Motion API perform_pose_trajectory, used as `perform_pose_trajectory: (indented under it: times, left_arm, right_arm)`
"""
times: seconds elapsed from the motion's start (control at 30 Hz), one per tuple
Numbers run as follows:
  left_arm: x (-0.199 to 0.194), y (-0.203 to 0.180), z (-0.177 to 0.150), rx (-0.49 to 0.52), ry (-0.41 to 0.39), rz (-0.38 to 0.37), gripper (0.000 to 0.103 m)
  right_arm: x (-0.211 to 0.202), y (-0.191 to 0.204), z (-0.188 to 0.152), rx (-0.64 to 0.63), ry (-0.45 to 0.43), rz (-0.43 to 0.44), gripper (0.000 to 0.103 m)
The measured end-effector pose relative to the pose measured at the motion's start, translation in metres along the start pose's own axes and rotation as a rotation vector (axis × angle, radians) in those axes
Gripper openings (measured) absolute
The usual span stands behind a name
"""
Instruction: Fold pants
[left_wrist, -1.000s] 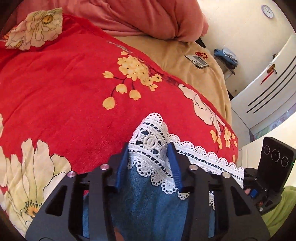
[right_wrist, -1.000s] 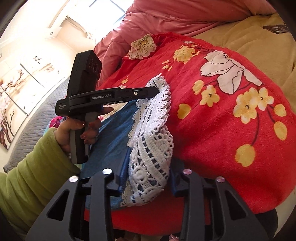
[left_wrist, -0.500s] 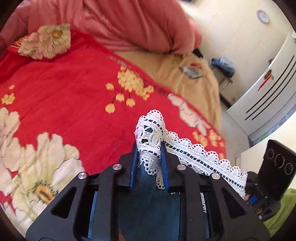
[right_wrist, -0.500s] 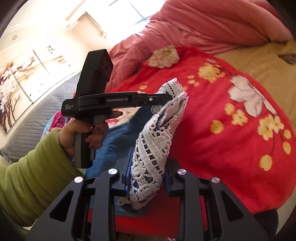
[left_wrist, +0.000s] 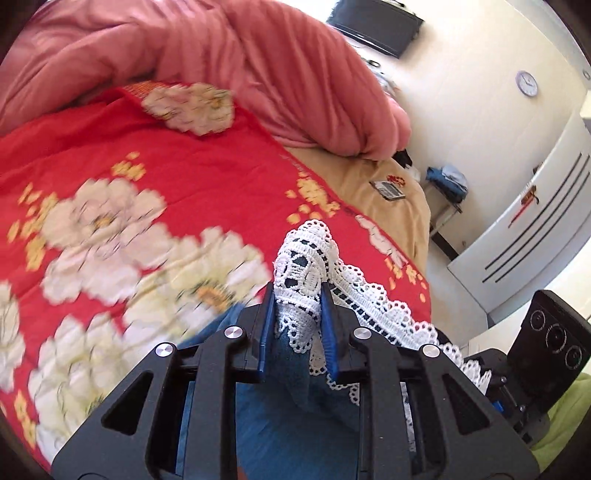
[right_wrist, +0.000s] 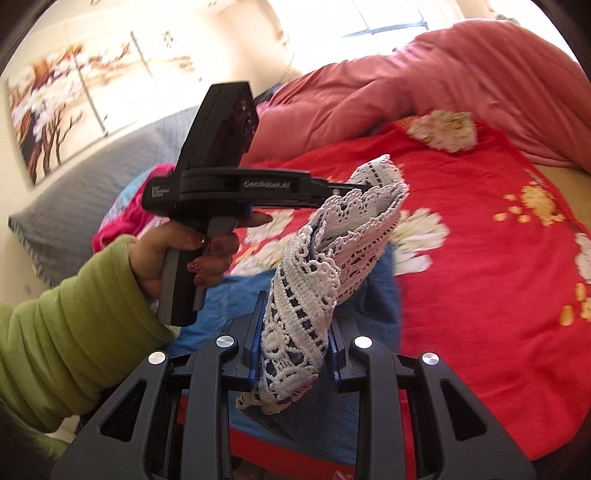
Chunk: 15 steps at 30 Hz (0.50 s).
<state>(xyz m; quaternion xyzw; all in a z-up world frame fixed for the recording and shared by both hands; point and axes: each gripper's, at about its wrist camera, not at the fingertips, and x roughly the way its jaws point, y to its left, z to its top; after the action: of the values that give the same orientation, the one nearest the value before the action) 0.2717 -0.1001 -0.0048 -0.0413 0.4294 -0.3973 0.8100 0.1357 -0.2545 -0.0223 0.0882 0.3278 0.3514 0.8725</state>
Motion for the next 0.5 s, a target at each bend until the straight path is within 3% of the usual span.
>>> perform_pose_trajectory:
  times: [0.13, 0.2, 0.27, 0.3, 0.43, 0.5]
  left_arm:
    - [-0.014, 0.025, -0.012, -0.077, -0.019, -0.010, 0.018]
    - [-0.023, 0.036, -0.015, -0.146, -0.039, -0.042, 0.025]
    - [-0.035, 0.049, -0.019, -0.223, -0.054, -0.040, 0.042]
    - [-0.042, 0.054, -0.022, -0.254, -0.066, -0.042, 0.043]
    - [-0.064, 0.078, -0.038, -0.421, -0.099, -0.117, 0.069]
    - [-0.069, 0.085, -0.050, -0.483, -0.084, -0.093, 0.071]
  right_arm:
    - [0.025, 0.015, -0.003, -0.042, 0.062, -0.024, 0.025]
    - [0.032, 0.024, -0.005, -0.079, 0.077, -0.039, 0.025]
    - [0.039, 0.033, -0.007, -0.118, 0.094, -0.051, 0.025]
    - [0.044, 0.040, -0.010, -0.150, 0.109, -0.054, 0.025]
    - [0.060, 0.066, -0.029, -0.265, 0.165, -0.066, 0.027]
    - [0.069, 0.076, -0.039, -0.302, 0.190, -0.062, 0.028]
